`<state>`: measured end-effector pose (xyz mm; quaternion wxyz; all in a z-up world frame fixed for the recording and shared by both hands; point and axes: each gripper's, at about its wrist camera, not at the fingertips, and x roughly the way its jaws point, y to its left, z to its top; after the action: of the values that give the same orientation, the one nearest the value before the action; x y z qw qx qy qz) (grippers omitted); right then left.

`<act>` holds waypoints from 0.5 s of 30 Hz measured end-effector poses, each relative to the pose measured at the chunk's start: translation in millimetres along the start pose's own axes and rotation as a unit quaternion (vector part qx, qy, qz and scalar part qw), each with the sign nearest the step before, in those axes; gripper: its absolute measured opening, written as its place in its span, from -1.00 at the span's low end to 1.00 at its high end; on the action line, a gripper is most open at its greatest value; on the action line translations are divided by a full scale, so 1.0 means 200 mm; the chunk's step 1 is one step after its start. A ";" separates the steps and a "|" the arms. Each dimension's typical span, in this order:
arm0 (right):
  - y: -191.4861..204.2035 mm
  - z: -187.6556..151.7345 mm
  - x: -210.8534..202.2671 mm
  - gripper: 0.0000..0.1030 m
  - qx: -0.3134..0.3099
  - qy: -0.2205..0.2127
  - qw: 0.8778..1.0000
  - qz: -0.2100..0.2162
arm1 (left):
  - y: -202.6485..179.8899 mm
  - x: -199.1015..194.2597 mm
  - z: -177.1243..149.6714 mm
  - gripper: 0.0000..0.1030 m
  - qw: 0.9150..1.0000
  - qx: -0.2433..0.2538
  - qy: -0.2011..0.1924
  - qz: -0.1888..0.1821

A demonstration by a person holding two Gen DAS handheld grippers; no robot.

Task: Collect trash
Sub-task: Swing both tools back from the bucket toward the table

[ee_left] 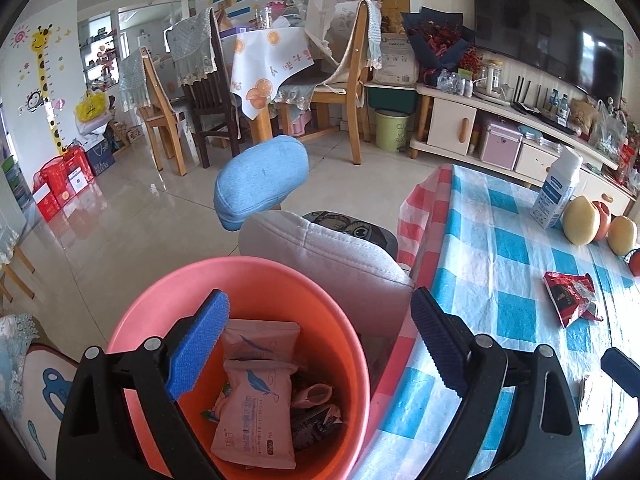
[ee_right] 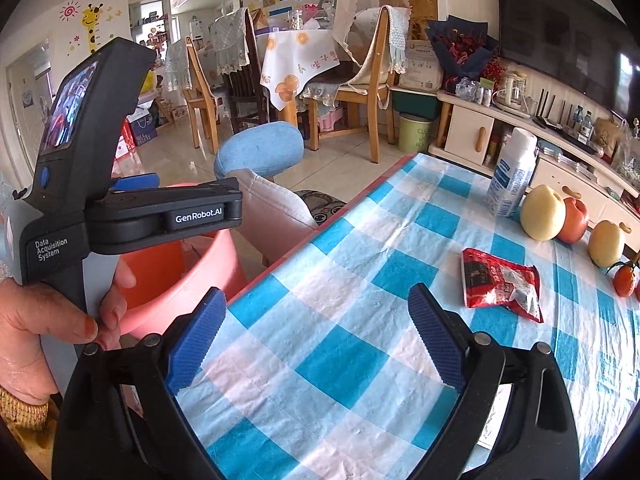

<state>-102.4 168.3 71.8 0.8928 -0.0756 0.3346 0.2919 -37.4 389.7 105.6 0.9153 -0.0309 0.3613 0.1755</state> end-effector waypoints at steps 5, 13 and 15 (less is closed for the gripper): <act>-0.02 -0.02 -0.03 0.80 -0.003 -0.003 1.000 -0.004 | -0.07 -0.01 0.00 0.77 1.000 0.014 -0.003 -0.003; -0.07 -0.06 -0.08 0.81 -0.003 -0.003 1.000 -0.010 | -0.16 -0.02 -0.01 0.77 0.999 0.036 -0.006 -0.006; -0.09 -0.07 -0.09 0.81 -0.002 -0.003 1.000 -0.011 | -0.19 -0.02 -0.01 0.77 0.999 0.041 -0.008 -0.007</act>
<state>-111.2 140.7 71.4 0.8969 -0.0803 0.3301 0.2833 -29.1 352.2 103.9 0.9197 0.0059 0.3611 0.1542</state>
